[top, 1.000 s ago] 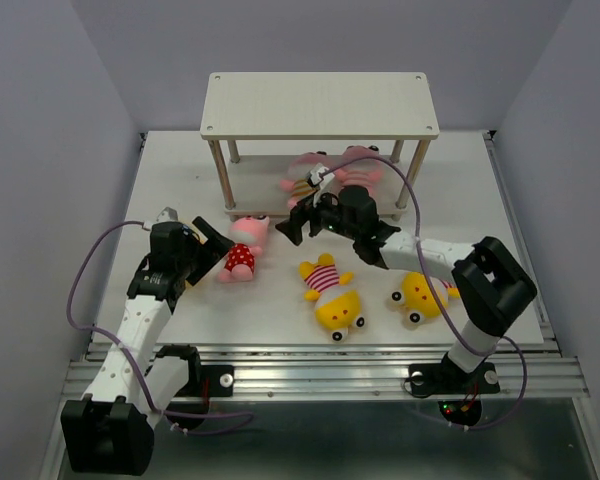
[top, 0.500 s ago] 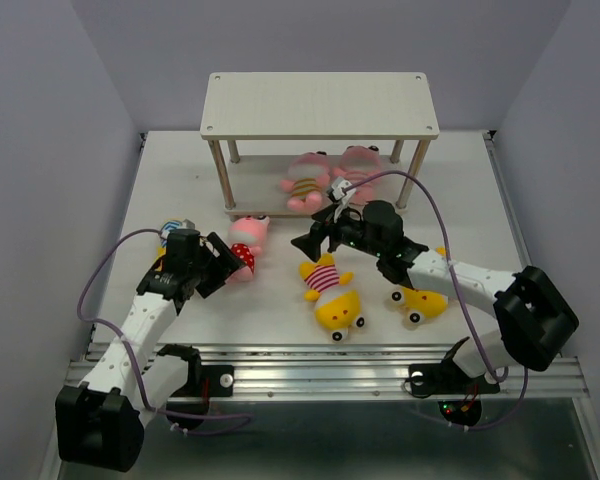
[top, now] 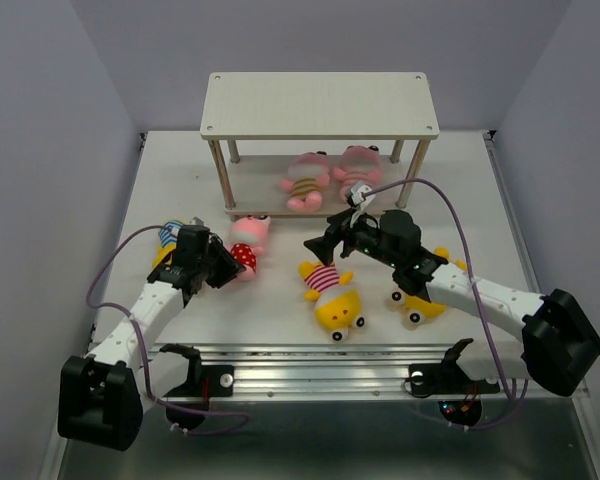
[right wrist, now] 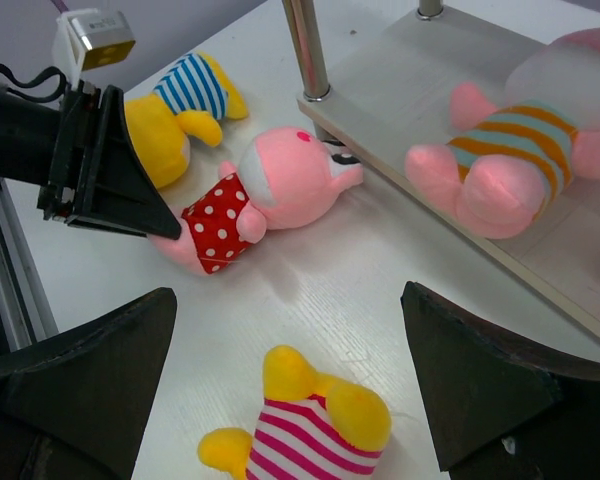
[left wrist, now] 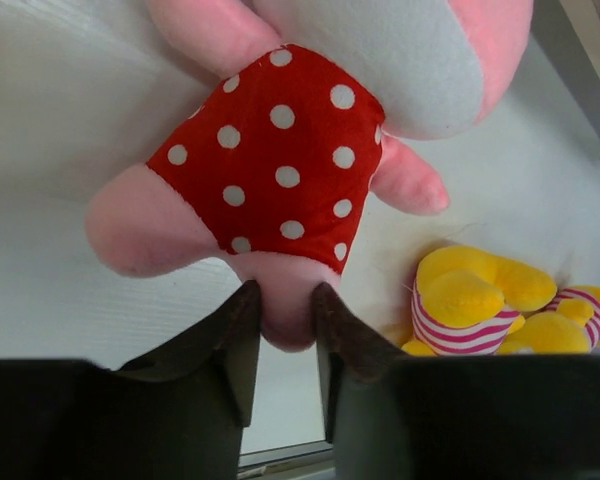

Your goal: Place and organize the stuffed toys onto the shelf

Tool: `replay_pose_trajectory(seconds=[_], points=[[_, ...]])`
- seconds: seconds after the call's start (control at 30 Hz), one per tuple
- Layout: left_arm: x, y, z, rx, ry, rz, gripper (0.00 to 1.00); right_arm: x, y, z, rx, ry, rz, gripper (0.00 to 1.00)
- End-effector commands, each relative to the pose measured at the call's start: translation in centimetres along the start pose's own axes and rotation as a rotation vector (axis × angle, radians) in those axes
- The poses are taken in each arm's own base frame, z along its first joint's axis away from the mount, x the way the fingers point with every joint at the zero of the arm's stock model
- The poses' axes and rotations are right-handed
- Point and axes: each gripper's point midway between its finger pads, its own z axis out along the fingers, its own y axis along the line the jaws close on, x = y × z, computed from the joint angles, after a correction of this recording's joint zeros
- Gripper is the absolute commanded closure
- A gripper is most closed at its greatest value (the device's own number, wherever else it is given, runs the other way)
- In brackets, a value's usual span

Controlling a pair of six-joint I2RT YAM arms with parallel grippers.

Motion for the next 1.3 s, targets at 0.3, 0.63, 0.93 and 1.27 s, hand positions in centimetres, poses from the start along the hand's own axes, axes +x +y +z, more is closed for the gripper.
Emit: replay_pose_trajectory(seconds=[0.3, 0.63, 0.93, 1.27], points=[[-0.9, -2.1, -1.7, 0.088, -0.076, 0.119, 1.00, -1.4, -0.9, -1.8, 0.091, -0.048, -0.008, 0.00], [-3.6, -7.2, -6.8, 0.283, -0.252, 0.135, 1.00, -1.8, -1.5, -2.7, 0.136, -0.073, -0.022, 0.00], [-6.5, -11.2, -11.1, 0.456, -0.429, 0.122, 1.00, -3.1, -2.3, -4.3, 0.206, -0.129, -0.027, 0.00], [-9.1, -16.2, -13.2, 0.621, -0.551, 0.135, 1.00, -3.9, -3.0, -5.1, 0.258, -0.161, -0.029, 0.00]])
